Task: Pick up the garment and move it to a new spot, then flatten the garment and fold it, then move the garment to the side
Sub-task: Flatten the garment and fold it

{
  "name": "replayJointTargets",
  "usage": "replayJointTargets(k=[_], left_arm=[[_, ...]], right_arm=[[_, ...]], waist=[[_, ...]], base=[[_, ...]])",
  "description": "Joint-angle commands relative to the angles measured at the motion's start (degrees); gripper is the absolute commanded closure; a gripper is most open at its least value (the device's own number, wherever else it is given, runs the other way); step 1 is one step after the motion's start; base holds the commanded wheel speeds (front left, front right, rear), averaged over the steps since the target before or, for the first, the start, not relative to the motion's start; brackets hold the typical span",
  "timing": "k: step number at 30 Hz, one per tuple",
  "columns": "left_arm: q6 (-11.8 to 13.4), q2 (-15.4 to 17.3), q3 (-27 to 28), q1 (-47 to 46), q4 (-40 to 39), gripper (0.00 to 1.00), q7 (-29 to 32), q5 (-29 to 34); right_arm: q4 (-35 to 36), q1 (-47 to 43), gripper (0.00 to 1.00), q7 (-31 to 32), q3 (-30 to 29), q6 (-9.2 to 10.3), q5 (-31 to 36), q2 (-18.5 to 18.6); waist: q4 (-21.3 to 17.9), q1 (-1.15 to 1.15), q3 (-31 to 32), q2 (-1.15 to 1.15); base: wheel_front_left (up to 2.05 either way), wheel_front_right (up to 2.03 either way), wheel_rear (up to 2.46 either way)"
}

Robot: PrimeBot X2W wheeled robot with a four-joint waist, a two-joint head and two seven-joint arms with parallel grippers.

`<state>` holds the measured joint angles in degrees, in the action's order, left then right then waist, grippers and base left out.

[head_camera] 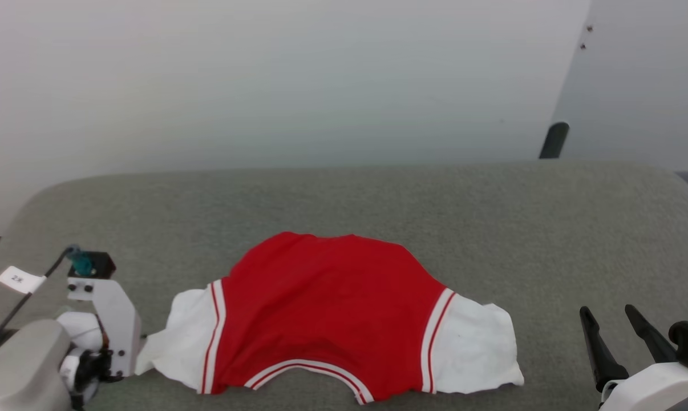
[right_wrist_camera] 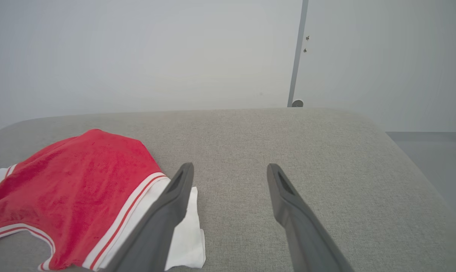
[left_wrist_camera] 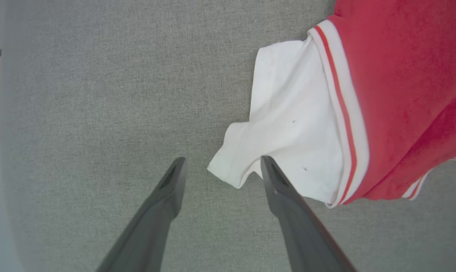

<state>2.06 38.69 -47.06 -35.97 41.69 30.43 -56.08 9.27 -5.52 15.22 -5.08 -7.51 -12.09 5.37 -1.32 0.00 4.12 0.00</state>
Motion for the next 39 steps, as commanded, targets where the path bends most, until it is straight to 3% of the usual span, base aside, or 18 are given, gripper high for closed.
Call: replayJointTargets(k=[1,11,23,24,25,30,39], left_arm=[[-0.77,-0.12,-0.34,-0.76,1.35,0.00,0.62,0.31],[-4.09,-1.04,-0.16,-2.12,9.88,0.00,2.88,-1.77],[-4.72,-3.28,-0.51,-3.70,15.26,0.00,5.93,-2.79],[-4.67,-3.68,-0.16,-3.75,15.82,0.58,6.28,-3.42],[-4.87,-4.18,0.05,-3.84,16.13,1.00,6.63,-3.78],[-5.63,-5.43,0.53,-4.57,17.31,1.00,7.62,-4.95],[-6.06,-8.22,0.40,-8.42,17.93,1.00,6.28,-4.41]], right_arm=[[0.41,0.45,0.00,0.24,0.06,0.03,-0.50,0.26],[2.41,1.28,0.00,1.55,-0.50,0.03,-0.81,0.84],[3.25,2.87,0.00,2.76,-0.31,0.03,-0.56,1.25],[3.24,3.00,0.00,3.03,-0.26,0.03,-0.75,1.15],[3.28,3.05,0.00,3.65,-0.10,0.03,-1.18,0.99],[2.20,3.22,0.00,11.36,0.89,0.03,-4.20,0.08],[-3.12,7.81,0.00,23.48,4.42,0.02,-5.54,2.17]], waist=[[-1.87,0.00,-1.85,0.00],[-4.17,0.00,-5.43,0.00],[-4.12,0.00,-7.91,0.00],[-4.09,0.00,-8.03,0.00],[-4.00,0.00,-8.20,0.00],[-3.31,0.00,-8.75,0.00],[-0.73,0.00,-10.87,0.00]], base=[[0.00,0.00,0.00],[0.00,0.00,0.00],[0.00,0.00,0.00],[0.00,0.00,0.00],[0.00,0.00,0.00],[0.00,0.00,0.00],[0.00,0.00,0.00]])
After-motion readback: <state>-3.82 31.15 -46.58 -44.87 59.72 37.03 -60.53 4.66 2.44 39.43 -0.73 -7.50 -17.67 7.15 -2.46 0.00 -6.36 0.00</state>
